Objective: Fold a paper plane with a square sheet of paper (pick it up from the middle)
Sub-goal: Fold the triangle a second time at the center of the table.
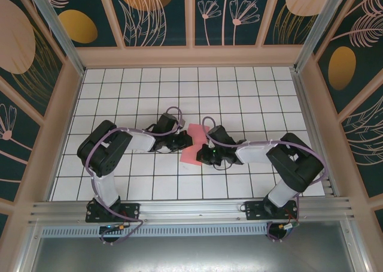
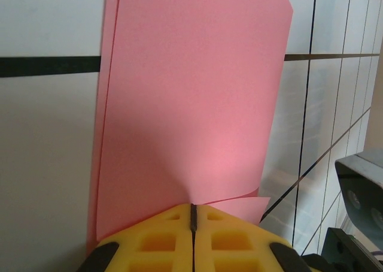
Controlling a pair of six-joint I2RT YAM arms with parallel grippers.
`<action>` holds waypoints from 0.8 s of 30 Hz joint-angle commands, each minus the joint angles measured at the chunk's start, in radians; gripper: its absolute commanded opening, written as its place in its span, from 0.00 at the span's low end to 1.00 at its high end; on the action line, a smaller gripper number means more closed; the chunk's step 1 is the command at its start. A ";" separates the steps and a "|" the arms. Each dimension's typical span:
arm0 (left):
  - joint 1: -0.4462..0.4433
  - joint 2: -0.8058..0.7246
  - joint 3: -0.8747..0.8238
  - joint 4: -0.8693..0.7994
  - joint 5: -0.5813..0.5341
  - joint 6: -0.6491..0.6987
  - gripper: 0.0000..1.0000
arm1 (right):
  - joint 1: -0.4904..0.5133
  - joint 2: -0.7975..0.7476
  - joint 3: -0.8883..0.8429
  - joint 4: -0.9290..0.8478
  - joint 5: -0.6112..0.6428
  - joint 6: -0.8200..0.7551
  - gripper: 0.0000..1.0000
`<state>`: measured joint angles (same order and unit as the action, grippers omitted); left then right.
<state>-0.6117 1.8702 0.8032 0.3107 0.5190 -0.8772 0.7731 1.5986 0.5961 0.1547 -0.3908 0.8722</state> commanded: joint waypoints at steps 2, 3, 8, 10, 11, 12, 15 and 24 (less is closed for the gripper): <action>0.001 0.066 -0.038 -0.070 -0.107 0.008 0.07 | 0.036 -0.068 -0.094 -0.100 -0.006 0.024 0.00; 0.000 0.065 -0.040 -0.070 -0.108 0.009 0.07 | 0.037 -0.090 -0.111 -0.106 -0.002 0.030 0.00; 0.001 0.044 -0.036 -0.064 -0.089 0.016 0.08 | 0.024 -0.180 -0.126 -0.165 0.068 0.044 0.00; 0.000 0.021 -0.039 -0.048 -0.069 0.014 0.10 | 0.003 -0.218 -0.117 -0.149 0.082 0.051 0.00; 0.001 0.007 -0.039 -0.047 -0.062 0.012 0.10 | -0.009 -0.237 -0.110 -0.140 0.095 0.065 0.02; 0.001 -0.006 -0.037 -0.045 -0.056 0.012 0.11 | -0.023 -0.250 -0.104 -0.135 0.119 0.086 0.12; 0.000 -0.036 -0.028 -0.034 -0.036 0.005 0.14 | -0.067 -0.259 -0.101 -0.072 0.115 0.122 0.21; 0.000 -0.077 0.002 -0.055 -0.016 0.019 0.22 | -0.123 -0.159 -0.047 0.036 0.045 0.142 0.33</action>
<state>-0.6144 1.8198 0.7944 0.2836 0.5140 -0.8761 0.6540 1.4078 0.5140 0.1349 -0.3168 0.9951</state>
